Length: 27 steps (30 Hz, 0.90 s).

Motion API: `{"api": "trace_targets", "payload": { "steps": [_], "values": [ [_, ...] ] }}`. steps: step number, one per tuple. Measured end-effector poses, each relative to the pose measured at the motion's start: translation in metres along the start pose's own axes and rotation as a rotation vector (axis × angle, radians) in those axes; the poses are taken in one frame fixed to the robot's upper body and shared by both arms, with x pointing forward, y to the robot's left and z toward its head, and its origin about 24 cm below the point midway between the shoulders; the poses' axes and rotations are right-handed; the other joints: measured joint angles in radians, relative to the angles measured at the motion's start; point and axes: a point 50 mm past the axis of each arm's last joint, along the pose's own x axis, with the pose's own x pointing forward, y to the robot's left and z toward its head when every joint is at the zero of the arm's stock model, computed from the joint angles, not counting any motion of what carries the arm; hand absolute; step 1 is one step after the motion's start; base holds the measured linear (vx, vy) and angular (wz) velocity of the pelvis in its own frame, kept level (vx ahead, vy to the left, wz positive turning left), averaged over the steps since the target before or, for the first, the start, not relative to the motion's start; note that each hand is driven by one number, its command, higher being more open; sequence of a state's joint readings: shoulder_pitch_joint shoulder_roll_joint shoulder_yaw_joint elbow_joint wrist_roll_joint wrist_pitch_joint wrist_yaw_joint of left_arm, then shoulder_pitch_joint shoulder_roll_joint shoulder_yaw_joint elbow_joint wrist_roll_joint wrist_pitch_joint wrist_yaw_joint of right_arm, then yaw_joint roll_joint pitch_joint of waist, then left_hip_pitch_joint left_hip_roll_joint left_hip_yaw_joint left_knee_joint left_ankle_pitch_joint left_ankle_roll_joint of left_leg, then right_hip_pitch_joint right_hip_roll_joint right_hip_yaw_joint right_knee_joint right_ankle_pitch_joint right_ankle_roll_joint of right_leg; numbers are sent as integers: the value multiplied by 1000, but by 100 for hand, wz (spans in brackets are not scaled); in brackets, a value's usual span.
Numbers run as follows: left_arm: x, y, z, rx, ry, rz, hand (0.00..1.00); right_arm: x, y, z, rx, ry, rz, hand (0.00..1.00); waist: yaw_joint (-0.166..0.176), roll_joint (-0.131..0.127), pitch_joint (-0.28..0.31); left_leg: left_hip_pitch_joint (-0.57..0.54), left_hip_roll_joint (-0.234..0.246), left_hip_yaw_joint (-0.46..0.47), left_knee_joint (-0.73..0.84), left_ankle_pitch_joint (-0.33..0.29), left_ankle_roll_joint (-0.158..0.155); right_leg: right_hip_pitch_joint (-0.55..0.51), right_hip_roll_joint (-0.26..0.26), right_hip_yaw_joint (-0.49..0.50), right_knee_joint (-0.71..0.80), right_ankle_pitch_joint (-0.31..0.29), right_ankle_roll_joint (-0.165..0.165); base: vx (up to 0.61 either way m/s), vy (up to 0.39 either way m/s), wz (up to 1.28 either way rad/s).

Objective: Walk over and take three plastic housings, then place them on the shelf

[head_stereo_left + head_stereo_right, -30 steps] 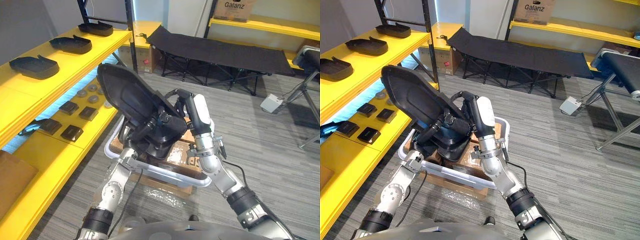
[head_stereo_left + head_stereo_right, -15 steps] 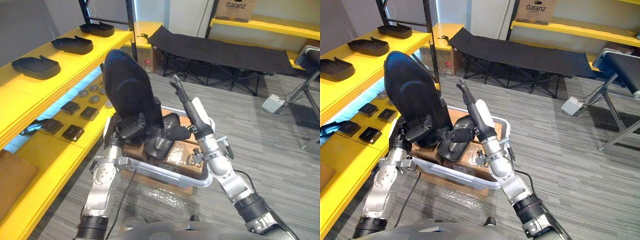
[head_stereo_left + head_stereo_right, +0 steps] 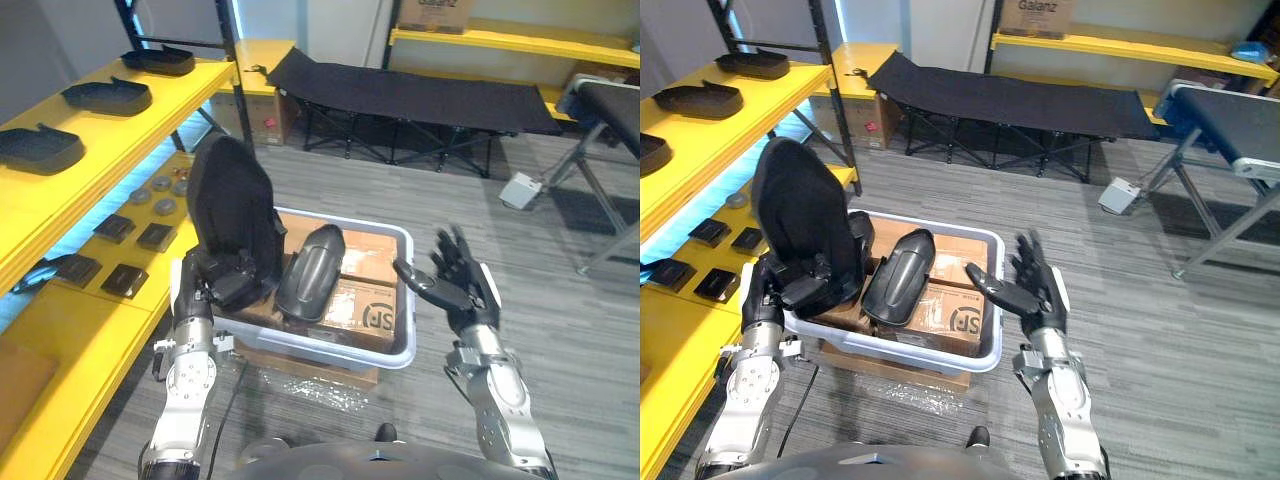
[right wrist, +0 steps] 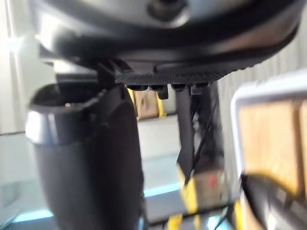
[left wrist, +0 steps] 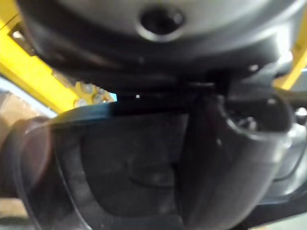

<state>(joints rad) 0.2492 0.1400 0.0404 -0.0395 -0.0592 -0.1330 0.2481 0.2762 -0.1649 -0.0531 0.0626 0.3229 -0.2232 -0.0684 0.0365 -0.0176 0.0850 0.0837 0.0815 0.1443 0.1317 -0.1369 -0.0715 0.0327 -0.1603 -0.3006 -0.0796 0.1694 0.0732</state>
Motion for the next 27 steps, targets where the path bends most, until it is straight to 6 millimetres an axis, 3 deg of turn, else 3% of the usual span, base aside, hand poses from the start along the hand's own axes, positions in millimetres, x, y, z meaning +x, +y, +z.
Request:
{"api": "trace_targets", "payload": {
  "steps": [1, 4, 8, 10, 12, 15, 17, 19, 23, 26, 27],
  "values": [
    [-6, 3, -6, -84, 40, 36, 0, -9, -12, -10, 10, 51, -105, 100, -13, 2, -1, 15, 0, 15, -11, -1, 0, 1, 2, 15, 0, 0, 0, -6, 16, -25],
    [-13, 5, -10, -172, 54, 68, 0, -16, -17, -17, 15, 98, -163, 100, -18, 3, -1, 27, 4, 30, -13, -10, -3, 3, 7, 33, 0, 0, 0, -15, 12, -22],
    [-18, 12, -4, -239, 6, 134, 0, -18, -9, -30, 125, 185, -190, 100, -8, 4, 0, 19, 1, 3, -9, -17, -2, 9, 3, 9, 0, -7, -8, -19, 6, 14],
    [-19, 20, 6, -253, -40, 173, 0, -15, -7, -42, 130, 238, -244, 100, 4, 4, 0, -4, -2, -37, 2, -15, 0, 16, -3, -32, 0, -8, -6, -4, -5, 59],
    [-25, 35, 20, -257, -111, 238, 0, -11, -17, -51, 130, 279, -344, 100, 38, 17, 6, -23, -14, -104, 7, -7, 3, 44, -15, -105, 0, -14, 2, 24, -6, 85],
    [-39, 64, 29, -261, -166, 360, 0, 0, -22, -44, 127, 245, -376, 100, 76, 34, 11, -44, -35, -181, 5, 9, 10, 73, -33, -195, 0, -21, 7, 35, 5, 88],
    [-48, 77, 31, -284, -176, 418, 0, 9, -17, -39, 133, 219, -347, 100, 102, 36, 11, -51, -41, -202, 4, 14, 12, 81, -38, -222, 0, -21, 7, 14, 19, 50],
    [-59, 92, 31, -292, -189, 484, 0, 22, 2, -31, 147, 186, -256, 100, 139, 23, 13, -67, -55, -246, 5, 18, 14, 96, -48, -266, 1, -25, 13, 0, 19, 60],
    [-70, 99, 27, -309, -171, 490, 0, 36, 41, -22, 160, 156, -76, 100, 166, 8, 18, -87, -73, -311, 4, 19, 18, 102, -73, -302, 45, -52, 27, -2, 29, 58],
    [-67, 94, 29, -336, -186, 405, 0, 34, 59, -23, 164, 166, -3, 100, 160, 4, 22, -111, -91, -411, 12, 27, 29, 101, -79, -184, 127, -125, 6, 55, 68, 111],
    [-60, 90, 33, -346, -209, 357, 0, 33, 58, -23, 165, 163, -7, 100, 141, -17, 26, -144, -119, -485, 43, 31, 32, 112, -65, -82, 150, -210, -9, 97, -8, 148]
  ]
}}
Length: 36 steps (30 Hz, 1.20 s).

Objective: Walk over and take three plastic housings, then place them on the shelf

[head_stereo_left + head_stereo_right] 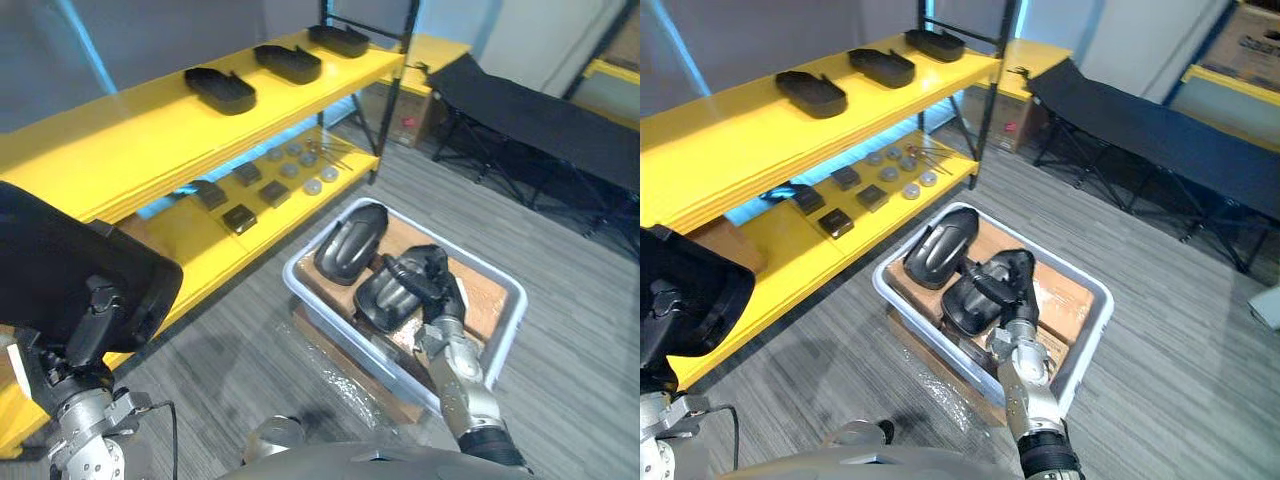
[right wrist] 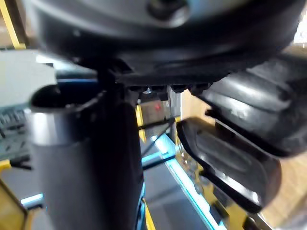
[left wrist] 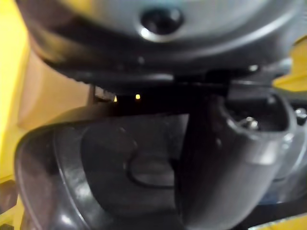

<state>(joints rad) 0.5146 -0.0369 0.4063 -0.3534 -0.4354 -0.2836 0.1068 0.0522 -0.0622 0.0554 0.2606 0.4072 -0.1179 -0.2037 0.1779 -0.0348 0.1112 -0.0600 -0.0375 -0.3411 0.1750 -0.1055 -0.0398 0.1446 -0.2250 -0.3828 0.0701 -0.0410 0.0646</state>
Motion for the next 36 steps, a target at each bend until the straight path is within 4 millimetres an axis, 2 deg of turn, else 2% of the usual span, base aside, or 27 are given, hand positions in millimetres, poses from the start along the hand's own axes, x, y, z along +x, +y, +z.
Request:
{"api": "trace_targets", "payload": {
  "steps": [1, 2, 3, 5, 8, 11, 12, 13, 16, 17, 18, 19, 21, 22, 23, 24, 26, 27, 29, 30, 31, 32, 33, 34, 36],
  "values": [
    [3, -4, 0, -9, -7, -28, 0, -1, -2, 1, 3, -6, -9, 100, -11, -17, 0, -22, -20, -34, 21, -1, -5, 5, 7, 38, 0, -43, -3, 127, -90, 180],
    [5, -13, -3, -47, -3, -73, 0, -1, -10, 6, -2, -26, -33, 100, -16, -32, 3, -60, -45, -82, 73, 1, -25, 8, 9, 46, 14, -63, 45, 86, -88, 146],
    [3, -20, -9, -87, 28, -99, 0, -1, -20, 10, -2, -42, -70, 100, -21, -8, 20, -76, -47, -97, 112, 1, -31, 11, 18, 53, 57, -66, 45, 61, -57, 125],
    [-1, -28, -13, -100, 60, -145, 0, -5, -39, 10, -7, -42, -133, 100, -23, 9, 29, -71, -42, -85, 115, 8, -31, 14, 18, 56, 110, -87, 42, -10, 7, 78],
    [-6, -24, -16, -98, 86, -135, 0, -6, -46, 13, -11, -54, -143, 100, -18, 9, 29, -71, -39, -69, 115, 9, -35, 15, 15, 63, 123, -123, 39, -30, -30, 6],
    [-16, -25, -23, -98, 146, -146, 0, -14, -49, 14, -13, -74, -122, 100, -33, 15, 33, -81, -32, -35, 114, 23, -45, 23, 14, 55, 130, -161, 52, -77, -39, 11],
    [-18, -29, -25, -105, 162, -167, 0, -18, -52, 13, -13, -74, -130, 100, -60, 18, 35, -97, -13, 70, 108, 29, -12, 37, 13, 17, 135, -173, 41, -102, -48, 93],
    [-18, -34, -27, -115, 173, -205, 0, -24, -58, 9, -4, -68, -157, 100, -81, 18, 36, -106, 46, 202, 84, 37, 11, 51, 15, -34, 136, -175, 42, -106, -83, 123],
    [-18, -53, -35, -163, 200, -297, 0, -42, -83, 11, -5, -88, -255, 100, -135, 35, 43, -125, 162, 506, 34, 57, 41, 82, 6, -167, 137, -168, 52, -46, -54, 140],
    [-18, -56, -37, -173, 206, -312, 0, -46, -88, 13, -9, -99, -275, 100, -142, 41, 46, -126, 173, 550, 21, 58, 44, 82, 1, -181, 144, -168, 52, -47, 37, 128],
    [-21, -63, -41, -191, 224, -336, 0, -50, -97, 17, -20, -123, -304, 100, -153, 59, 48, -123, 180, 600, -8, 65, 55, 69, -12, -198, 176, -170, 50, -65, 89, 87],
    [-24, -67, -44, -202, 246, -351, 0, -50, -103, 22, -34, -141, -315, 100, -158, 76, 46, -120, 181, 620, -29, 65, 55, 40, -26, -189, 228, -181, 34, -64, 90, 63],
    [-25, -69, -45, -227, 259, -358, 0, -48, -103, 29, -49, -172, -284, 100, -156, 77, 47, -121, 186, 652, -34, 66, 56, 18, -37, -142, 254, -226, 8, -44, 32, 6],
    [-25, -68, -47, -224, 267, -357, 0, -46, -100, 34, -47, -198, -261, 100, -157, 80, 48, -122, 191, 672, -16, 87, 76, 9, -49, -121, 278, -248, 44, -38, -16, -13],
    [-26, -68, -48, -221, 274, -356, 0, -47, -99, 37, -44, -216, -249, 100, -160, 87, 47, -122, 191, 679, -6, 115, 84, 3, -54, -114, 301, -261, 65, -75, -21, -18],
    [-28, -69, -53, -218, 296, -362, 0, -47, -98, 40, -48, -236, -238, 100, -171, 91, 47, -121, 200, 690, 8, 162, 79, -6, -65, -109, 349, -292, 78, -73, -21, -7],
    [-32, -75, -60, -217, 343, -394, 0, -48, -98, 42, -49, -252, -238, 100, -190, 99, 37, -104, 176, 701, -11, 161, 48, -5, -109, -124, 381, -314, 91, -43, 16, 10],
    [-33, -81, -62, -215, 360, -427, 0, -48, -100, 43, -49, -268, -247, 100, -199, 102, 31, -104, 157, 704, -42, 156, 27, -11, -127, -134, 373, -307, 101, 9, 55, 29],
    [-32, -95, -61, -231, 363, -496, 0, -49, -102, 44, -48, -275, -267, 100, -211, 118, 27, -106, 146, 701, -73, 193, -1, -19, -137, -153, 355, -286, 113, 50, 76, 31],
    [-30, -101, -61, -235, 363, -523, 0, -50, -102, 40, -36, -261, -275, 100, -210, 122, 25, -105, 138, 698, -91, 255, 0, -12, -135, -164, 347, -278, 123, 63, 92, 22],
    [-29, -101, -61, -229, 360, -529, 0, -50, -99, 37, -26, -254, -273, 100, -210, 119, 26, -103, 133, 693, -97, 277, 12, -5, -136, -166, 342, -273, 128, 121, 116, 26],
    [-28, -101, -61, -203, 359, -538, 0, -51, -93, 31, -6, -242, -257, 100, -210, 106, 23, -96, 115, 691, -113, 282, 21, 9, -140, -175, 320, -247, 133, 141, 131, 20],
    [-27, -98, -61, -189, 358, -534, 0, -50, -83, 28, 1, -239, -213, 100, -206, 111, 20, -93, 104, 691, -132, 286, 30, 16, -138, -184, 288, -212, 132, 148, 132, 19],
    [-25, -95, -61, -179, 355, -529, 0, -49, -78, 27, 3, -239, -186, 100, -205, 105, 24, -93, 98, 691, -137, 286, 33, 18, -138, -186, 276, -202, 131, 104, 128, 14],
    [-17, -86, -59, -138, 339, -481, 0, -44, -53, 22, 6, -223, -53, 100, -191, 82, 41, -95, 79, 683, -141, 282, 51, 26, -145, -188, 257, -184, 130, 74, 95, 19]
  ]
}}
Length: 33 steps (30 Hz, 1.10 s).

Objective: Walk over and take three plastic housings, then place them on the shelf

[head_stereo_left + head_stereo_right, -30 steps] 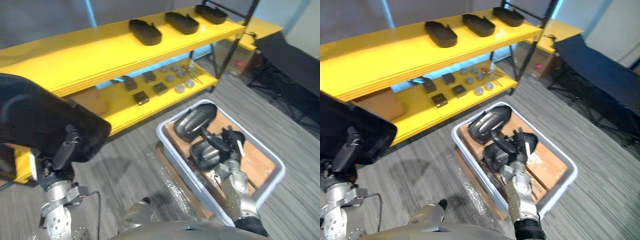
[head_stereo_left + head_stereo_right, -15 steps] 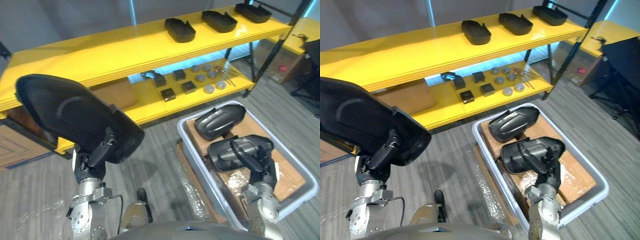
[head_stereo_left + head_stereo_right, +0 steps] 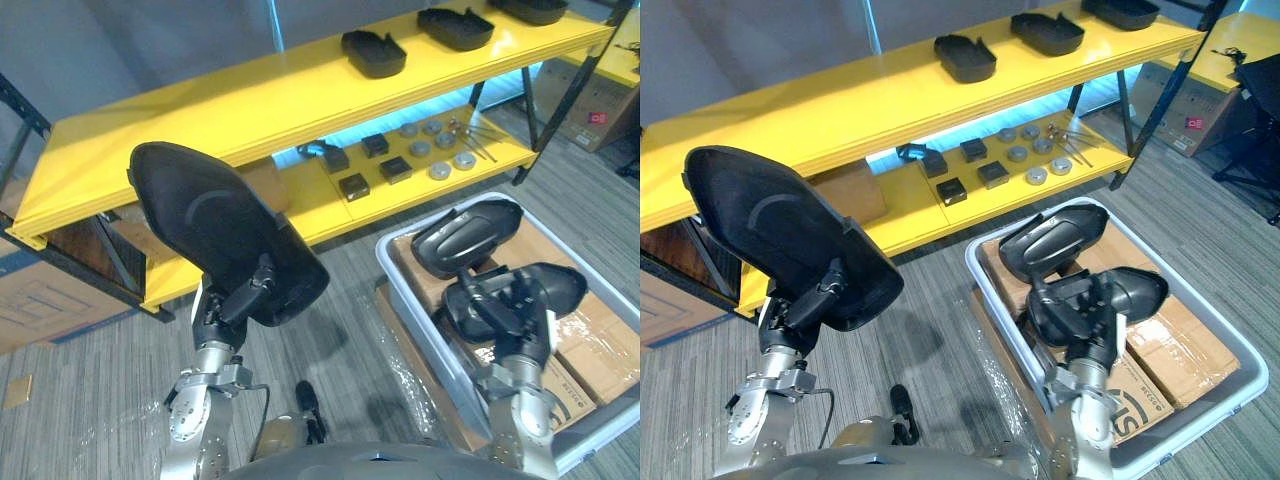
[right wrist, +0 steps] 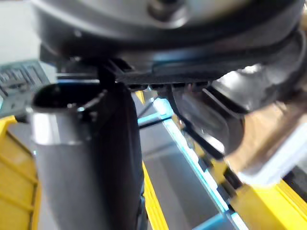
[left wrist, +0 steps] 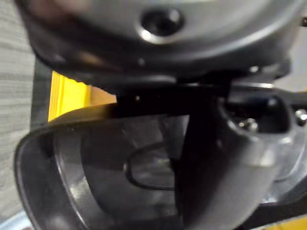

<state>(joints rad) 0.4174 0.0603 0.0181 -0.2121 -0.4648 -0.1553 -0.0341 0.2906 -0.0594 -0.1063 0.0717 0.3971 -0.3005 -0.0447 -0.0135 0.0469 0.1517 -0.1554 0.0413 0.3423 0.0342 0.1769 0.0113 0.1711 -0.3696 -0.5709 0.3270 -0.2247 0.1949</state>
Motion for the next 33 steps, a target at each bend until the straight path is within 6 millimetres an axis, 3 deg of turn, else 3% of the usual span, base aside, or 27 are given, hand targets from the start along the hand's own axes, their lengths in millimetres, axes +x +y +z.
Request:
{"api": "trace_targets", "payload": {
  "steps": [2, 4, 8, 9, 10, 11, 13, 14, 15, 16, 17, 18, 20, 23, 26, 28, 29, 30, 31, 33],
  "values": [
    [3, 3, 2, 3, -9, 31, 0, 1, 11, 0, 9, -2, 69, 100, 13, -2, 9, -18, -3, -19, 27, -11, 7, 5, 0, -4, 4, -1, -3, 15, 29, 31],
    [5, 7, 4, -5, -29, 74, 0, 13, 24, 9, 4, -47, 165, 100, 33, 14, 37, -51, -6, -47, 74, -30, 4, 9, 1, -12, 21, -23, -4, -63, 5, 36],
    [1, 9, 3, 5, -27, 81, 0, 24, 31, 22, -38, -118, 203, 100, 42, 21, 81, -75, -26, -77, 110, -45, 0, 41, -8, -44, 17, -74, 15, -127, 26, 39],
    [1, 10, 4, 12, -28, 80, 0, 23, 31, 22, -31, -125, 193, 100, 51, 14, 85, -101, -15, -81, 205, -86, 32, 52, -15, -56, 15, -79, 19, -19, 53, 15],
    [1, 13, 5, 19, -33, 84, 0, 22, 31, 21, -23, -124, 181, 100, 63, 12, 86, -118, -11, -81, 304, -149, 32, 67, -14, -56, 15, -81, 16, 17, 68, 7],
    [1, 14, 7, 23, -38, 84, 0, 22, 31, 20, -17, -124, 173, 100, 64, 7, 89, -119, -11, -83, 331, -173, 30, 79, -16, -57, 15, -86, 5, 64, 102, -4],
    [0, 19, 10, 45, -49, 87, 0, 18, 28, 18, -1, -121, 135, 100, 67, -24, 86, -109, -35, -75, 361, -232, 33, 102, -39, -59, 22, -101, -96, 121, 138, 4],
    [2, 20, 12, 81, -58, 85, 0, 16, 24, 18, -5, -131, 125, 100, 60, -19, 87, -97, -45, -79, 357, -250, 48, 60, -58, -21, 149, -45, -233, 158, 168, 30],
    [2, 21, 16, 124, -69, 75, 0, 13, 21, 17, -8, -126, 118, 100, 46, -24, 84, -76, -66, -98, 321, -252, 56, -41, -89, 91, 307, 64, -286, 214, 213, 36],
    [2, 22, 19, 141, -78, 70, 0, 12, 20, 16, -5, -126, 112, 100, 37, -32, 85, -65, -67, -106, 298, -250, 59, -86, -89, 153, 362, 80, -256, 193, 168, 50],
    [6, 23, 25, 178, -97, 59, 0, 11, 20, 16, 4, -130, 120, 100, 22, -43, 86, -44, -72, -125, 260, -241, 76, -151, -43, 238, 413, 34, -183, 257, 169, 40],
    [8, 23, 27, 189, -106, 54, 0, 11, 22, 16, 6, -132, 134, 100, 18, -49, 86, -15, -76, -137, 219, -232, 86, -190, 3, 268, 407, -12, -158, 228, 119, 37],
    [11, 21, 29, 188, -116, 45, 0, 10, 21, 18, 3, -142, 154, 100, 12, -47, 87, 62, -86, -154, 146, -219, 82, -228, 96, 288, 306, -52, -158, 251, 113, 20],
    [17, 17, 32, 180, -140, 42, 0, 9, 21, 30, 2, -190, 178, 100, 5, -36, 88, 118, -91, -179, 98, -229, 76, -345, 203, 322, 139, -39, -150, 244, 70, 22],
    [17, 11, 27, 169, -121, 26, 0, 1, 11, 29, 6, -182, 155, 100, -8, -45, 87, 176, -105, -225, 92, -243, 66, -379, 234, 372, 7, 47, -128, 321, -27, 58],
    [13, 7, 20, 169, -87, 1, 0, -5, 8, 28, 9, -174, 141, 100, -18, -60, 80, 212, -128, -279, 135, -304, 55, -357, 235, 417, -16, 137, -163, 336, -111, 69],
    [13, 7, 19, 172, -83, -4, 0, -5, 8, 29, 8, -177, 143, 100, -16, -66, 77, 212, -134, -288, 151, -326, 56, -350, 234, 422, -16, 149, -173, 314, -153, 48],
    [12, 6, 18, 175, -75, -13, 0, -4, 8, 30, 4, -185, 149, 100, -11, -74, 70, 211, -138, -295, 201, -390, 56, -322, 236, 422, -20, 154, -171, 304, -176, 37],
    [12, 6, 12, 166, -54, -14, 0, -2, 6, 34, -16, -193, 154, 100, -9, -48, 61, 204, -111, -297, 259, -447, 48, -305, 250, 405, -13, 161, -165, 298, -172, 32],
    [7, 9, 3, 166, -9, -4, 0, 1, 2, 38, -46, -201, 155, 100, -4, 0, 26, 214, -56, -282, 278, -491, 22, -276, 298, 391, -40, 132, -183, 310, -139, 4]
  ]
}}
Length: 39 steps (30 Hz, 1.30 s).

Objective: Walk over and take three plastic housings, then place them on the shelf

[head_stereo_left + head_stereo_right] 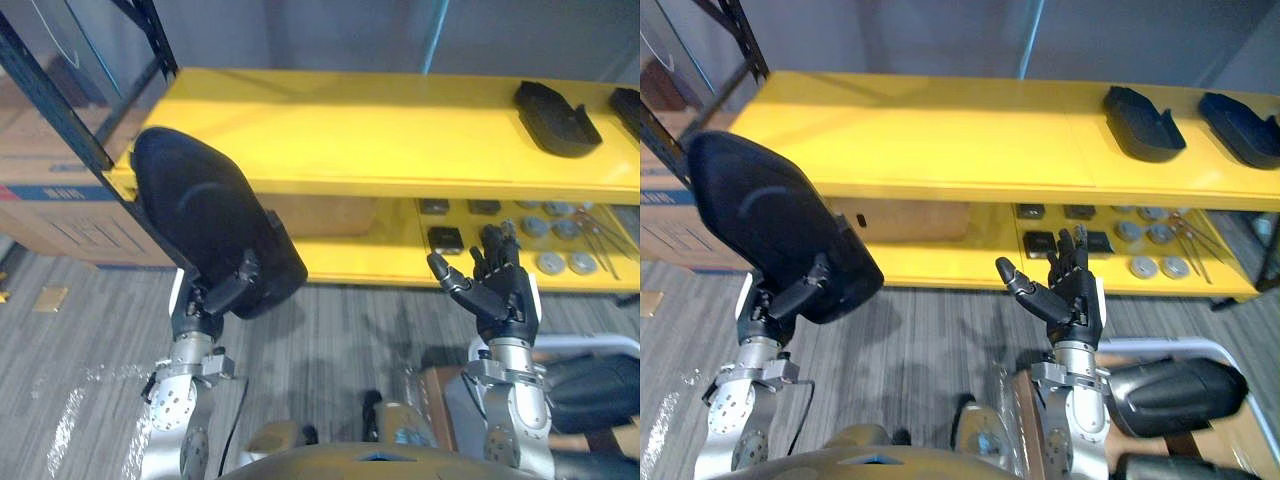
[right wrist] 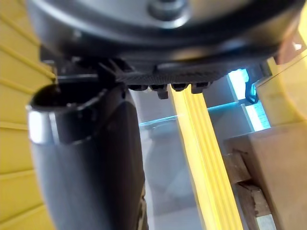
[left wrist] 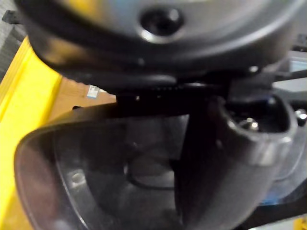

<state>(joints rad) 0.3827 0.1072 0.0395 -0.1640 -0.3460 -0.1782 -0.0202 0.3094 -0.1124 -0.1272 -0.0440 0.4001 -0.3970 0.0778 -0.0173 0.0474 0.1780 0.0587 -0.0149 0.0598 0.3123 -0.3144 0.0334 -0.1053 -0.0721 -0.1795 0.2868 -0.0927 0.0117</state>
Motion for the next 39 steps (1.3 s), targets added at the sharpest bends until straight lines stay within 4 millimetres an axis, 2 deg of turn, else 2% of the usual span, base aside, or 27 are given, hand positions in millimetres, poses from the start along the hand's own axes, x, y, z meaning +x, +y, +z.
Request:
{"api": "trace_targets", "payload": {
  "steps": [1, 2, 3, 4, 5, 7, 8, 10, 11, 12, 13, 14, 16, 19, 21, 23, 26, 31, 33, 36, 39],
  "values": [
    [-1, 1, -1, 3, 7, 4, 0, 1, 0, 1, -1, -8, 1, 100, 0, 5, -4, -3, 13, 9, 40, 6, -17, 16, 10, 0, -18, -5, -1, 409, -141, 6],
    [-1, 1, -3, 1, 15, 0, 0, 3, -1, 3, 8, -22, -12, 100, -15, 9, -3, -76, 41, 35, 220, 11, -33, 43, 23, -8, -28, -23, -12, 502, -157, 7],
    [-2, 0, -7, -5, 30, -5, 0, 3, -3, 4, 2, -24, -25, 100, -14, 9, -2, -157, 75, 56, 441, 56, -67, 93, 30, -10, -48, -24, -12, 418, -130, -5],
    [-3, -1, -9, -8, 39, -7, 0, 3, -5, 4, -2, -26, -31, 100, -8, 9, -1, -183, 90, 64, 517, 73, -72, 121, 33, -6, -62, -26, -15, 489, -110, -39],
    [-3, -1, -11, -9, 46, -16, 0, 4, -6, 8, -6, -51, -40, 100, -2, 6, 1, -218, 119, 77, 560, 47, -74, 184, 33, 15, -105, -28, -17, 320, -42, -43],
    [-1, -3, -10, -10, 38, -42, 0, 7, -10, 14, -15, -93, -52, 100, 0, 4, 3, -246, 136, 77, 484, 23, -76, 213, 24, 41, -129, -28, -18, 407, 15, -49],
    [1, -5, -8, -11, 30, -59, 0, 11, -10, 18, -15, -116, -56, 100, 4, 1, 5, -251, 134, 74, 371, 24, -76, 227, 4, 72, -134, -31, -17, 385, 143, -64],
    [4, -8, -5, -12, 12, -88, 0, 16, -12, 23, -22, -143, -65, 100, 2, -1, 6, -250, 119, 49, 162, 71, -83, 239, -28, 110, -130, -36, -9, 280, 200, -56],
    [4, -9, -2, -12, -8, -98, 0, 16, -14, 25, -30, -151, -64, 100, -1, 10, 4, -232, 110, 17, 36, 147, -88, 248, -32, 129, -127, -50, 11, 273, 301, -65],
    [4, -11, 4, -15, -45, -106, 0, 17, -16, 32, -53, -168, -53, 100, 0, 50, -2, -208, 136, -21, -91, 345, -118, 247, -19, 161, -107, -92, 54, 288, 331, -78],
    [10, -9, 12, 1, -86, -106, 0, 17, -12, 28, -39, -154, -50, 100, -3, 5, 10, -195, 105, 13, -58, 315, -108, 248, -63, 188, -85, -130, 74, 216, 259, -66],
    [11, -10, 15, -1, -103, -104, 0, 16, -11, 28, -40, -153, -45, 100, -9, 1, 10, -195, 99, 19, -56, 301, -99, 244, -70, 189, -79, -129, 74, 160, 175, -38],
    [17, -11, 25, 6, -154, -120, 0, 15, -6, 30, -28, -161, -34, 100, -19, -29, 11, -191, 75, 61, -49, 274, -75, 231, -108, 188, -74, -119, 88, 140, 150, -31],
    [17, -19, 32, 5, -184, -168, 0, 9, -4, 32, -7, -167, -51, 100, -44, -41, 16, -162, 66, 72, -42, 249, -65, 225, -120, 184, -21, -96, 115, 109, 111, -14],
    [16, -23, 35, 9, -194, -193, 0, 4, -4, 29, 3, -157, -61, 100, -45, -47, 15, -124, 63, 83, -71, 249, -63, 222, -127, 180, 10, -84, 128, 63, 73, -22],
    [16, -26, 42, 13, -226, -222, 0, 4, -3, 29, 8, -157, -59, 100, -49, -46, 7, -108, 63, 105, -100, 255, -55, 211, -133, 178, 7, -59, 128, 31, 69, -30],
    [21, -32, 54, 15, -281, -262, 0, 8, 2, 30, 18, -171, -40, 100, -45, -45, 6, -109, 67, 135, -137, 272, -47, 206, -132, 182, -50, -11, 148, -19, 77, -24],
    [29, -36, 68, 44, -326, -325, 0, 25, 23, 51, 23, -271, 102, 100, -44, -46, 5, -122, 73, 163, -174, 289, -48, 215, -130, 151, -165, 54, 153, -78, 51, -17],
    [33, -40, 71, 56, -321, -357, 0, 27, 23, 58, -5, -277, 150, 100, -48, -45, 4, -120, 71, 157, -192, 303, -50, 230, -131, 106, -181, 56, 150, -88, -17, 14],
    [43, -48, 74, 67, -305, -406, 0, 27, 22, 62, -21, -277, 164, 100, -80, -32, -4, -117, 61, 147, -258, 346, -40, 234, -134, 53, -188, 55, 150, -76, -37, 42],
    [53, -62, 75, 50, -270, -468, 0, 27, 20, 62, -25, -276, 160, 100, -97, -14, -8, -80, 64, 209, -339, 396, -37, 233, -139, 46, -187, 54, 148, -71, -8, 11]
  ]
}}
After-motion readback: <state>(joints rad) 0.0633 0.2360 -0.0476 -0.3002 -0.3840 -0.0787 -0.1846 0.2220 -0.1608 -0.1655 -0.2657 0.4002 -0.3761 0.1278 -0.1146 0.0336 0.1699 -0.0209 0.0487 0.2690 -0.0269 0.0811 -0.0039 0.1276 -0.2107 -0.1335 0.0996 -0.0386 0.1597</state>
